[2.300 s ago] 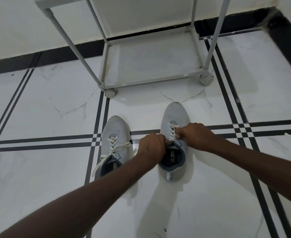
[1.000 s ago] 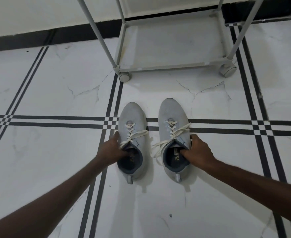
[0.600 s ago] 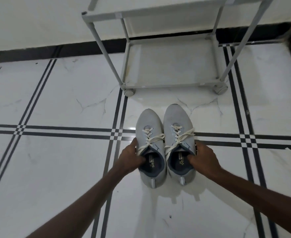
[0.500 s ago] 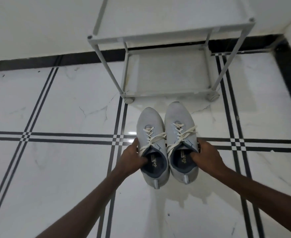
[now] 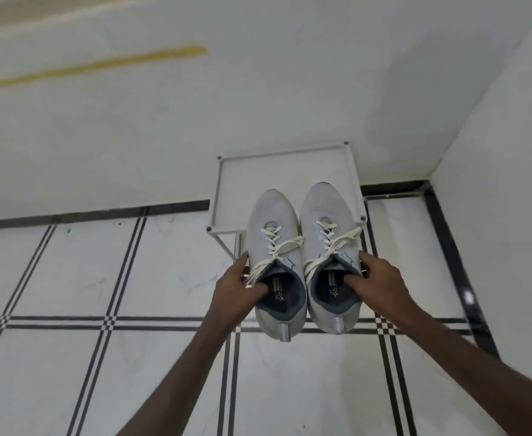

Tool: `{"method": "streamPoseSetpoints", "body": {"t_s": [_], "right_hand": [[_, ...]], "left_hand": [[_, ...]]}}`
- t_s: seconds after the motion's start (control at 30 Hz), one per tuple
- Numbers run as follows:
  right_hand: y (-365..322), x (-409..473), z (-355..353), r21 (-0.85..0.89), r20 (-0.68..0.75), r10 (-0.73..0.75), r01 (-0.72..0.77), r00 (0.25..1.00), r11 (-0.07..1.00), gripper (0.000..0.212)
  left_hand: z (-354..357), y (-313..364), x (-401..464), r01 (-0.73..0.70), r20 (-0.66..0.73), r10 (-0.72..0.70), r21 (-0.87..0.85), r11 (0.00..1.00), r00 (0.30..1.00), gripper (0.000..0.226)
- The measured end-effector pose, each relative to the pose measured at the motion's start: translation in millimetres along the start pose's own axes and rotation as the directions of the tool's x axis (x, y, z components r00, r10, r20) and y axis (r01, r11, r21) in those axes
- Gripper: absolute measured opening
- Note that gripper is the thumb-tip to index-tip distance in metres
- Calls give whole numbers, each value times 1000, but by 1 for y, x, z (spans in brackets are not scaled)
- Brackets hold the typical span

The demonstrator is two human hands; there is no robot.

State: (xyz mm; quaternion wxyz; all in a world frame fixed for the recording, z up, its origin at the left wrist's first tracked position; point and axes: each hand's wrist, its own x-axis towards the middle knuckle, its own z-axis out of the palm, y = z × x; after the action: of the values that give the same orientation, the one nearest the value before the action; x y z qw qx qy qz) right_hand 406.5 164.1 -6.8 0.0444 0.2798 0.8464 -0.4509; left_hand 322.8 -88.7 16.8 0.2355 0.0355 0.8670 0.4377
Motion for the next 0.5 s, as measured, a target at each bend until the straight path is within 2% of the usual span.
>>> {"method": "streamPoseSetpoints", "body": {"t_s": [0.1,0.23,0.4,0.5], "right_hand": [[-42,12,-36,-10,11,-30,30,999,999,14],[-90,50,-66,-7,10,-73,73,997,997,13],[-118,122,-59,-14,-34,-62,62,997,998,15],[-123,176,-39,-25,-42,-26,25,999,999,15]], "left_hand": [[-26,51,4,-17,-19,17,-16,1000,1000,65],[-53,100,36,-53,-32,52,-17,998,998,51],[-67,114,109,-45,-47,46,14,999,998,40],[-69,109,168,-44,-26,45,29,999,999,44]]}}
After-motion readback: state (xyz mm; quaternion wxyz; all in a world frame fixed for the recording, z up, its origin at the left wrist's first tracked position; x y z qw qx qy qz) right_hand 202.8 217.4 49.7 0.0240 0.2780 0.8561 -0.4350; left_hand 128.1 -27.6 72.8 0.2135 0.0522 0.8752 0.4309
